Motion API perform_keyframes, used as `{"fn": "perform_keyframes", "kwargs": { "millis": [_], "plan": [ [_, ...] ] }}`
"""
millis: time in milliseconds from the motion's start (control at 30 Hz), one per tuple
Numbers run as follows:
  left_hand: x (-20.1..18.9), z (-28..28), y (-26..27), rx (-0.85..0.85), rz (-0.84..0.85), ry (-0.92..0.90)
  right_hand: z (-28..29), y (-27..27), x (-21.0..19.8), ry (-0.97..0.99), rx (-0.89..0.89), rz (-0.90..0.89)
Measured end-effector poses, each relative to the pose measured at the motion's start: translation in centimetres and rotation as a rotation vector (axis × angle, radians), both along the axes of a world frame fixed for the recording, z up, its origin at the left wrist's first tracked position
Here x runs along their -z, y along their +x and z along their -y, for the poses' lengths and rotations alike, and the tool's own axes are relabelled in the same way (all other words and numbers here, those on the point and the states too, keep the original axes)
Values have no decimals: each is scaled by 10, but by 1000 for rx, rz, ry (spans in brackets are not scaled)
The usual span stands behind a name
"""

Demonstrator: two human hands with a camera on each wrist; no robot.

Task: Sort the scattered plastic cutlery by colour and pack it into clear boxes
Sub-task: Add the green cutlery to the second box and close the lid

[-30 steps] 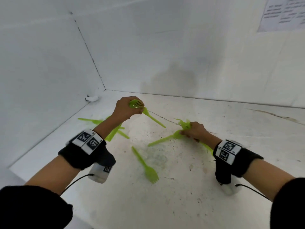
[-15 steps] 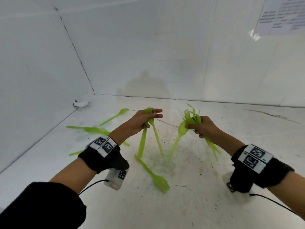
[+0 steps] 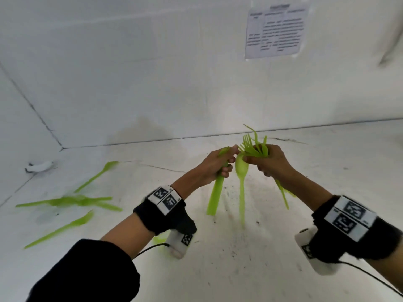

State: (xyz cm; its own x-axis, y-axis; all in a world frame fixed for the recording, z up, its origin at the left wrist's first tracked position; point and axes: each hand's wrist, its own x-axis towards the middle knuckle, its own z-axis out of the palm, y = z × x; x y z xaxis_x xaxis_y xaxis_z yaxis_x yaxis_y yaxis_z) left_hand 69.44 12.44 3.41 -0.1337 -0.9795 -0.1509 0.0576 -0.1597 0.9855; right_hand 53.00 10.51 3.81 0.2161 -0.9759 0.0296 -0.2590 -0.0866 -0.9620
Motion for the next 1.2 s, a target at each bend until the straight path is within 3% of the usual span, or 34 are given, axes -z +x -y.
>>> {"fn": "perform_keyframes", "kwargs": {
  "millis": [200,467,733,900,1033,1200],
  "plan": [
    [-7,8,-104,207,38,-128,-18,-106,-4,29,148,47],
    [-7,7,-273,311,-32,-80,-49,-261,-4,39,359,104],
    [-2,4,-426,501,10,-59,-80,-401,6,23,569,120],
    [0,12,-491,620,97,-90,-86,-468,7,25,709,74],
    [-1,29,-527,677,175,-161,-77,-508,5,41,719,34],
    [-11,60,-575,683,150,-176,-51,-551,2,48,705,79]
  ]
}}
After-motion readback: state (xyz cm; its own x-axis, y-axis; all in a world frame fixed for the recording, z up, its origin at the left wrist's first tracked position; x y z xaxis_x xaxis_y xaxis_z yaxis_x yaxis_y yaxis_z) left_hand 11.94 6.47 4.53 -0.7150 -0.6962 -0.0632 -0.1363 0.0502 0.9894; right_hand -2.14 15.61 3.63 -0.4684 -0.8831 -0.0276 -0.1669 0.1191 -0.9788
